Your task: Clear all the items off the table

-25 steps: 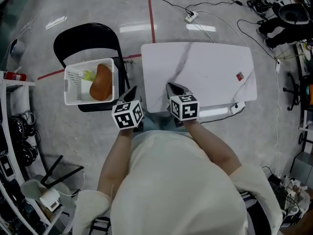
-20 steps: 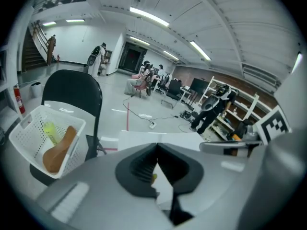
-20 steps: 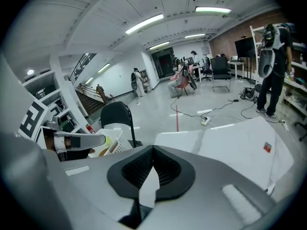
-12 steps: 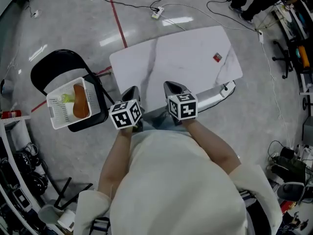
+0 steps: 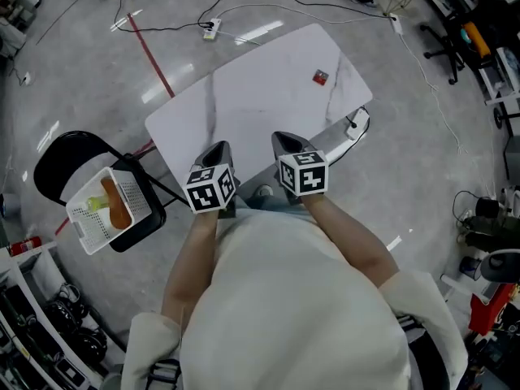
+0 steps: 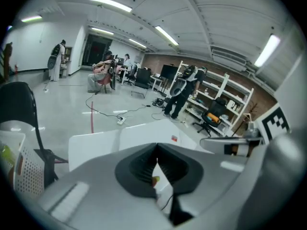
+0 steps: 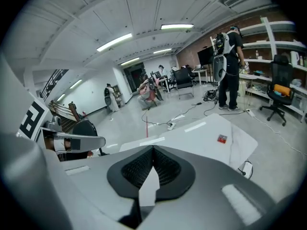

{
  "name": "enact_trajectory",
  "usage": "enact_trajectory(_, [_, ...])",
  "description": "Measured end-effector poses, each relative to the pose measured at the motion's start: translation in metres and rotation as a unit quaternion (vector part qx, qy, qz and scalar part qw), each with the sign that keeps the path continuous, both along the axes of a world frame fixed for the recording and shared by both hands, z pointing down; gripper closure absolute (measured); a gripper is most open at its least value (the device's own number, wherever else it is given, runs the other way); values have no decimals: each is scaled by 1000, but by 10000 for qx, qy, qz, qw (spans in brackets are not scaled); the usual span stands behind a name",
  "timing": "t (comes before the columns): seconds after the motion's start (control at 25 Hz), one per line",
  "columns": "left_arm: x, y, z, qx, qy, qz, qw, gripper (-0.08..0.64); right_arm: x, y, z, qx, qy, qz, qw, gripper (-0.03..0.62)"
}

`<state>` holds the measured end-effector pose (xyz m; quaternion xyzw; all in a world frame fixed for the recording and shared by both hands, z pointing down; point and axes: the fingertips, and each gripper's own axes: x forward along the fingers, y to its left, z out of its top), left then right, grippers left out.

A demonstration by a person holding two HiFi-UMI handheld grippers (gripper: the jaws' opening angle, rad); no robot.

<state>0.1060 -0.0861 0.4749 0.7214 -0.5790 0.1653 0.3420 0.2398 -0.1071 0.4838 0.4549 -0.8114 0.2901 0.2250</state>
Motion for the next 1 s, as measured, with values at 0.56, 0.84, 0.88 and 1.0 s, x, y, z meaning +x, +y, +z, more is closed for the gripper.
enact_trajectory(0.56, [123,-42,8,-45,-128,1676,9858,551,134,10,-3,93,271,1541,9876,592])
enact_trajectory(0.84, [160,-63,16,-137,-233,2065,9781,551,175,0,4,-33,265,1991,9796,592])
enact_trajectory(0.88, [165,-67,19,-159,-231,2096,9774,551,179,-3,6,-53,279,1991,9796,592])
enact_trajectory(1.0, [180,-83,27,-196,-229,2141,9764,551,192,-17,12,-90,310,1992,9794,592])
